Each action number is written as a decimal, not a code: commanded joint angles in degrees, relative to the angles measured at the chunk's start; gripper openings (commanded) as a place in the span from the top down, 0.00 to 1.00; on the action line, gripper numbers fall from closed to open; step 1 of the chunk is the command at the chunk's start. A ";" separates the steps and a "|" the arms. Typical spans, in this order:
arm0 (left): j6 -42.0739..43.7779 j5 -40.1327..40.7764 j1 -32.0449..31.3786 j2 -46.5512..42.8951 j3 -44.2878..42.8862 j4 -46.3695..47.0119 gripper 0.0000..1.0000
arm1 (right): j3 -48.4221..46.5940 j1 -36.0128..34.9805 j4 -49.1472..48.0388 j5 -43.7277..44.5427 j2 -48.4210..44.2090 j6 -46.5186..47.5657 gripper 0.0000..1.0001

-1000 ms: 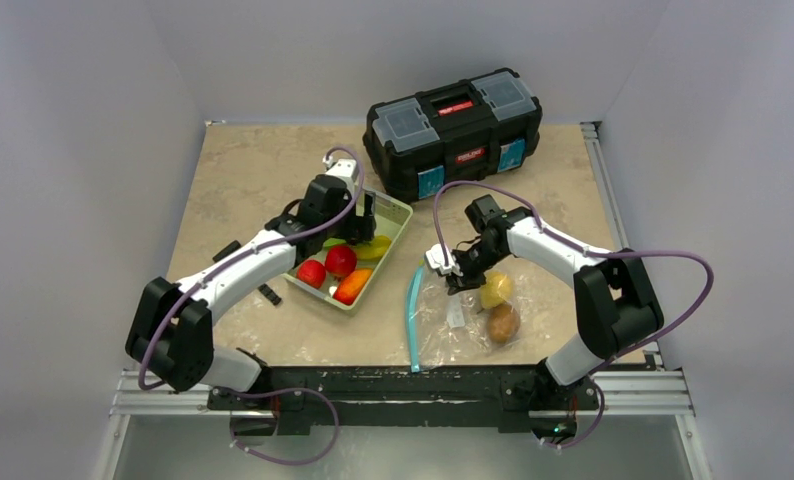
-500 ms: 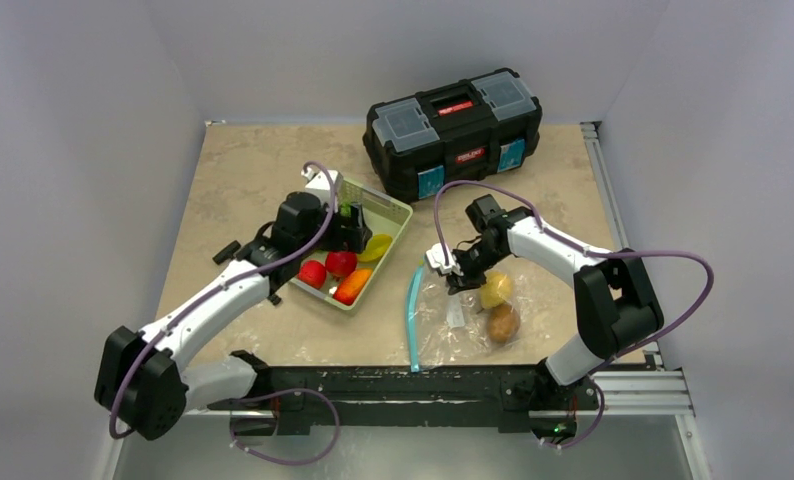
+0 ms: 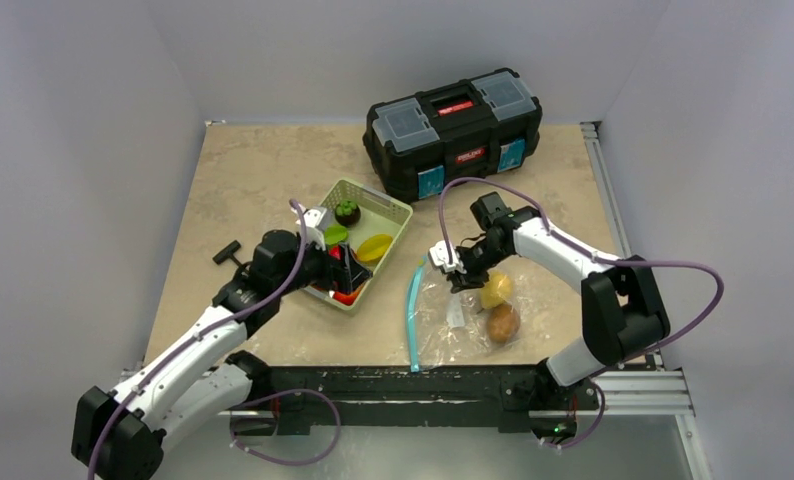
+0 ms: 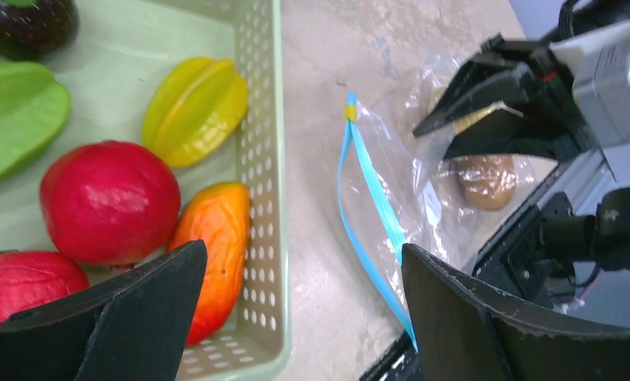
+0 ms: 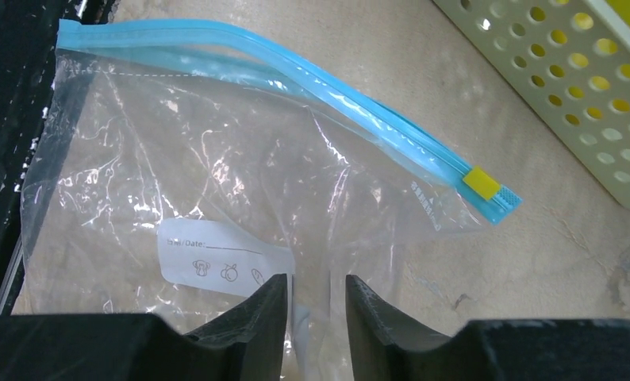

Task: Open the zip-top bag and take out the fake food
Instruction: Place the fake fruit in the bin.

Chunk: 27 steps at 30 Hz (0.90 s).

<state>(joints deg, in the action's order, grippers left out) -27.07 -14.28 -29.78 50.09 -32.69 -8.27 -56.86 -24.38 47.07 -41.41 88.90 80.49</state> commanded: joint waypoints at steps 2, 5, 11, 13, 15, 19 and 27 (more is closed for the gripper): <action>-2.70 -4.72 -2.26 -5.71 4.06 -0.38 0.08 | 0.35 0.63 0.18 -0.76 -4.19 -0.21 0.60; -2.86 -3.96 -4.88 -8.49 6.13 -1.54 0.08 | 0.51 1.23 0.75 -0.81 -6.08 0.25 0.47; -4.10 -1.03 -11.61 -13.14 9.35 -2.10 0.08 | 3.12 3.38 0.83 -2.14 -13.41 0.37 0.29; -4.32 -0.88 -13.02 -13.42 9.47 -1.82 0.08 | 3.99 4.12 0.78 -3.22 -15.77 0.12 0.26; -4.69 -0.80 -13.88 -13.36 9.72 -1.45 0.08 | 4.59 5.65 1.14 -4.21 -17.70 0.16 0.24; -5.20 -1.25 -15.02 -13.45 10.70 0.04 0.08 | 3.99 10.28 3.43 -5.84 -19.73 1.01 0.23; -5.74 -0.11 -15.82 -15.71 12.92 1.02 0.08 | 4.38 19.99 6.89 -7.50 -22.49 4.01 0.22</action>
<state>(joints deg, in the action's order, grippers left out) -31.90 -15.35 -45.19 35.46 -20.43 -10.02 -52.69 -7.90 50.68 -45.91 68.38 82.08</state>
